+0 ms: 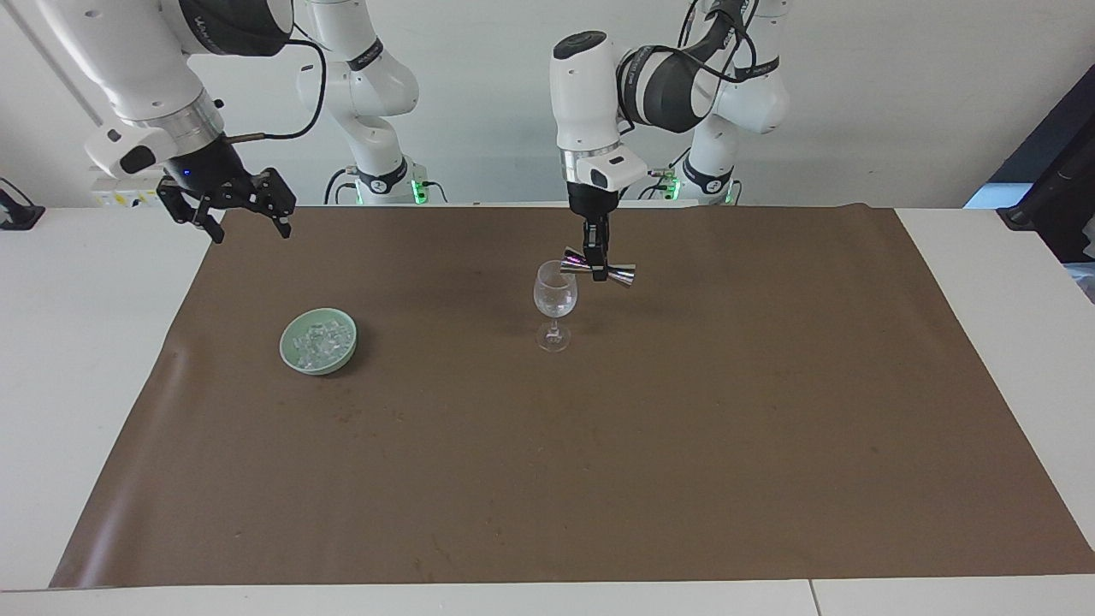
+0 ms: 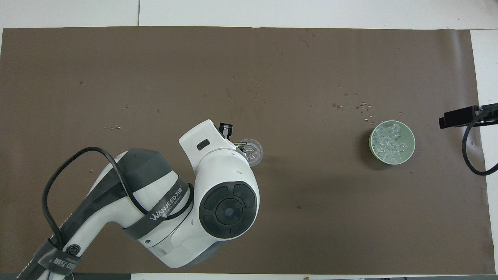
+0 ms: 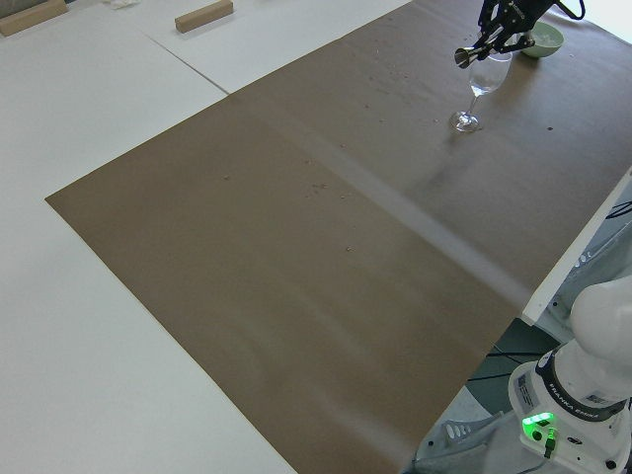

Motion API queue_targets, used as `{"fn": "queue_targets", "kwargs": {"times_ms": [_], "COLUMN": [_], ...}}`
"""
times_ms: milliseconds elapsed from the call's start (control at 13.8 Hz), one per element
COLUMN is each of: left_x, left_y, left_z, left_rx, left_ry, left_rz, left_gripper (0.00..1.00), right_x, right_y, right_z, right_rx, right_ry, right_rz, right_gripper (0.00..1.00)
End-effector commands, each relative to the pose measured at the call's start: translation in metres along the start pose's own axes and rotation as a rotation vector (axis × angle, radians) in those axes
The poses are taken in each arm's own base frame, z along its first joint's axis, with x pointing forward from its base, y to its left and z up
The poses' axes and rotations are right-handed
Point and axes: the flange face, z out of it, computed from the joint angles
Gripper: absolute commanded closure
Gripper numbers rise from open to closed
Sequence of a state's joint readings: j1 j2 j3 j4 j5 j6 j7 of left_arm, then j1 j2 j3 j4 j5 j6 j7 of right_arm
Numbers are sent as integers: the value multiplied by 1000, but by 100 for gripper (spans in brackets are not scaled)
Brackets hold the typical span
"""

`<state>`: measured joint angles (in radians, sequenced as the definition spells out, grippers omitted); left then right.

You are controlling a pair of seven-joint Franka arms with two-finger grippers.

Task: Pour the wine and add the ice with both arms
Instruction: 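Carry the jigger back with the left gripper while the right gripper reaches the ice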

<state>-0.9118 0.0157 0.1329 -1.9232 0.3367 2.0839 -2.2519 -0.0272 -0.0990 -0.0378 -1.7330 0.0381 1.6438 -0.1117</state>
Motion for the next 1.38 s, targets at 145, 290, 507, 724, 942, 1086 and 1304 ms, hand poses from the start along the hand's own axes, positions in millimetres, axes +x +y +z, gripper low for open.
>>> {"fn": "queue_targets", "kwargs": {"times_ms": [145, 290, 507, 724, 942, 1086, 1304], "left_x": [63, 91, 156, 218, 279, 315, 366], "left_y": [24, 32, 48, 47, 38, 27, 13], "left_z": [-12, -8, 12, 30, 52, 70, 107], "left_rx": [105, 149, 189, 191, 168, 138, 111], "left_ry": [-171, -277, -447, -553, -647, -746, -845], "left_rz": [-82, -100, -169, -199, -276, -276, -272], "left_gripper": [100, 100, 100, 100, 100, 100, 100], "right_x": [-17, -20, -30, -30, -19, -12, -9], "right_y": [-1, 0, 1, 4, 7, 9, 10], "right_z": [20, 42, 75, 107, 136, 165, 185], "right_rx": [18, 16, 12, 8, -3, -11, -18], "right_ry": [19, 33, 56, 63, 88, 103, 116], "right_rz": [-51, -59, -70, -80, -147, -169, -176], "right_gripper": [0, 0, 0, 0, 0, 0, 0]}}
